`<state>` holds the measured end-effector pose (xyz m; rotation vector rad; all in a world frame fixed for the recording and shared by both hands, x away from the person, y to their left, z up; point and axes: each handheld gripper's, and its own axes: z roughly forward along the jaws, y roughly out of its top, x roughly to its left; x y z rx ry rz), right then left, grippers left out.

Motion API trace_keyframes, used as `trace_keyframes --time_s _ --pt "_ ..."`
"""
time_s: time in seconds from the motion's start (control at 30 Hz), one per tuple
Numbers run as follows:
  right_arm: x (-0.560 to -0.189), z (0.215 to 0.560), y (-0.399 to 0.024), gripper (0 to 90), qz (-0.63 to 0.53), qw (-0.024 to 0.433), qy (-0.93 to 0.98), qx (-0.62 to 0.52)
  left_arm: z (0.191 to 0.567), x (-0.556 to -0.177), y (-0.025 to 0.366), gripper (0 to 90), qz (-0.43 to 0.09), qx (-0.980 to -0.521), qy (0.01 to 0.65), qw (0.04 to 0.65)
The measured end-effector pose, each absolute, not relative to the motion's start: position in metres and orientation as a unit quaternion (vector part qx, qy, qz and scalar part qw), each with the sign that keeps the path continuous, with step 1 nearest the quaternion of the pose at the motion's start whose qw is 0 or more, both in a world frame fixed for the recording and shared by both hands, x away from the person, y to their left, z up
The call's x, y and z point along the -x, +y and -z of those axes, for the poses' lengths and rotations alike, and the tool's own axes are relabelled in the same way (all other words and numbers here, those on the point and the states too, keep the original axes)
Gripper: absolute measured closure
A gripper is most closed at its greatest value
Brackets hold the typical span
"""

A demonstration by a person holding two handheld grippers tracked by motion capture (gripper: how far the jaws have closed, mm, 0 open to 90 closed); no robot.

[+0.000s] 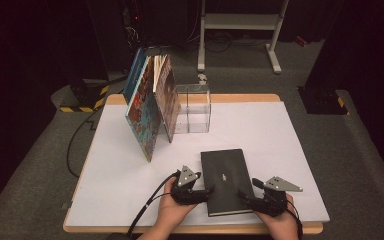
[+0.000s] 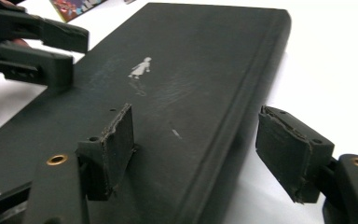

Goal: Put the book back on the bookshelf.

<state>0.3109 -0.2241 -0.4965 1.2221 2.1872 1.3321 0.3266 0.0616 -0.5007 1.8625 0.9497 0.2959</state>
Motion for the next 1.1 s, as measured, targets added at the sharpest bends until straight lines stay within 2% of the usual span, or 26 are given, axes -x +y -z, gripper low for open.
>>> trace_keyframes --time_s 0.13,0.33,0.5,0.63,0.7,1.1 --pt "-0.312 0.498 -0.221 24.1 -0.466 0.147 0.759 -0.43 0.503 -0.328 0.058 30.5 -0.108 -0.763 0.396 0.499" --pt "-0.317 0.501 -0.225 22.6 -0.472 0.115 0.753 -0.444 0.504 -0.329 0.056 26.6 -0.111 -0.761 0.398 0.5" --pt "-0.317 0.499 -0.223 22.4 -0.466 0.116 0.755 -0.446 0.506 -0.331 0.057 23.7 -0.113 -0.76 0.399 0.5" --pt "-0.317 0.499 -0.223 22.3 -0.466 0.115 0.756 -0.446 0.506 -0.333 0.057 22.8 -0.101 -0.758 0.404 0.502" --pt "-0.318 0.499 -0.224 22.4 -0.465 0.114 0.756 -0.446 0.508 -0.337 0.054 23.7 -0.071 -0.751 0.418 0.506" --pt "-0.322 0.495 -0.214 22.6 -0.448 0.114 0.761 -0.456 0.501 -0.348 0.06 24.4 -0.087 -0.768 0.402 0.49"
